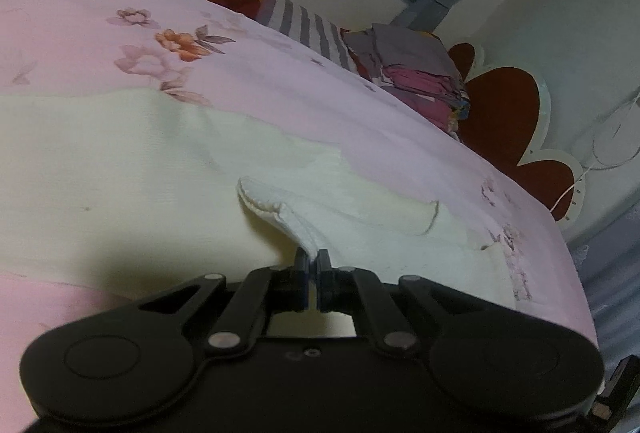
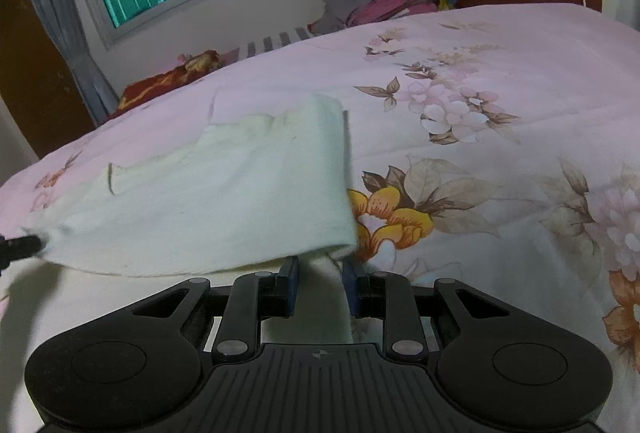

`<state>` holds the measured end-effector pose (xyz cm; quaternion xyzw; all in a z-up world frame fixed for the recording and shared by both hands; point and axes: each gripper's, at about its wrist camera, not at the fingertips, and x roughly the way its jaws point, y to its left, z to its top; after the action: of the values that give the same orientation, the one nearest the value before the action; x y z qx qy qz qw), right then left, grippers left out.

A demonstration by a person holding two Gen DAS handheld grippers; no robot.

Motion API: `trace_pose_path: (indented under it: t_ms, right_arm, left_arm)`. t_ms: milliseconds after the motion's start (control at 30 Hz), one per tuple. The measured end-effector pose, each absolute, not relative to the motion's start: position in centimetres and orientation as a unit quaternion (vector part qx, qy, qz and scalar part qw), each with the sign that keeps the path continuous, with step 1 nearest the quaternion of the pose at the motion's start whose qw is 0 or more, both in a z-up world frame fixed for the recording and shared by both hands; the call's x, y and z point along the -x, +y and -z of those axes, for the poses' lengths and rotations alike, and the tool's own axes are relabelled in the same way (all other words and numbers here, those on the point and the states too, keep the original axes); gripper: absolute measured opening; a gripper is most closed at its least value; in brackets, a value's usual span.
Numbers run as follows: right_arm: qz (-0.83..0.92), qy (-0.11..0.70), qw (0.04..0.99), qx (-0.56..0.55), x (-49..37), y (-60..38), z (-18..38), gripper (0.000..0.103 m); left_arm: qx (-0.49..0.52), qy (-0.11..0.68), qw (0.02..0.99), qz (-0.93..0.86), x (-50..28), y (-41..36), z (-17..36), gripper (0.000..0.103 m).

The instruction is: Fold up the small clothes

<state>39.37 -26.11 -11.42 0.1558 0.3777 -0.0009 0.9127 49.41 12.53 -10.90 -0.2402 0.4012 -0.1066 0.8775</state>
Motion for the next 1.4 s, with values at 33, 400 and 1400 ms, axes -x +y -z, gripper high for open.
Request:
trace_pose_path:
  t_ms: [33,400,1400]
  right_arm:
    - [0.000,0.378,0.913,-0.152,-39.4,-26.0,11.4,0.025]
    - [0.002,0.382,0.915,-0.133,-39.5,-25.7,11.4,0.025]
    - [-0.100,0.359,0.918,-0.134,-44.6,-22.4,9.5,0.004]
  left_arm:
    - [0.238,0.401,0.878,0.106,-49.5,12.4,10.8,0.003]
    - [0.213,0.392,0.891,0.086,-48.5,13.3,11.3,0.003]
    - [0.083,0.385,0.914,0.092,-51.7,6.2,10.4,0.065]
